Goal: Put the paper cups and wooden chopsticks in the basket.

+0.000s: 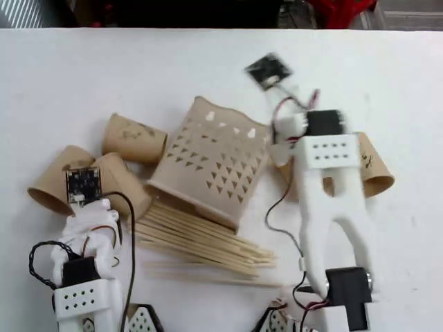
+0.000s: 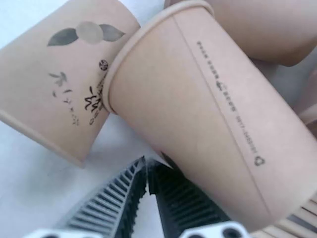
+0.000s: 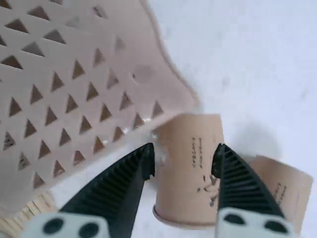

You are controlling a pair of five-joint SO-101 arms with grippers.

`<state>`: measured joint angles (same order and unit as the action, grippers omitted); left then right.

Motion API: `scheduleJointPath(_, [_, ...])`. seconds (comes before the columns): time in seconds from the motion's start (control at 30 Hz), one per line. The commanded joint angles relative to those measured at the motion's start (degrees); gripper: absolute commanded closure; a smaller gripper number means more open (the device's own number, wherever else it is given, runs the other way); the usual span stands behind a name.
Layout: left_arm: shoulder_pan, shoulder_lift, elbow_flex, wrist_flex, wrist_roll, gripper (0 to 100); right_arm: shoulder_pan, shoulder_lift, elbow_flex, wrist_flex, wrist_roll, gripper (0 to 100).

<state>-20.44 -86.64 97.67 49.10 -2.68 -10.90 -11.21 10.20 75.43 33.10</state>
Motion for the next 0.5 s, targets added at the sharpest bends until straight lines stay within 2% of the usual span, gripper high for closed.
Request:
scheduleJointPath(0.0, [0.04,-0.48,-0.26,0.00,0.00,97,-5.85,0.04,0.88,-4.44,0.53,80.7])
scheduleJointPath(0.1, [0.04,-0.48,-0.26,0.00,0.00,97,-6.20,2.51,1.05,-4.88,0.53,80.7])
scheduleJointPath(0.47, [0.04,-0.48,-0.26,0.00,0.00,97,5.32,11.30,1.05,-6.55,-5.98,80.7])
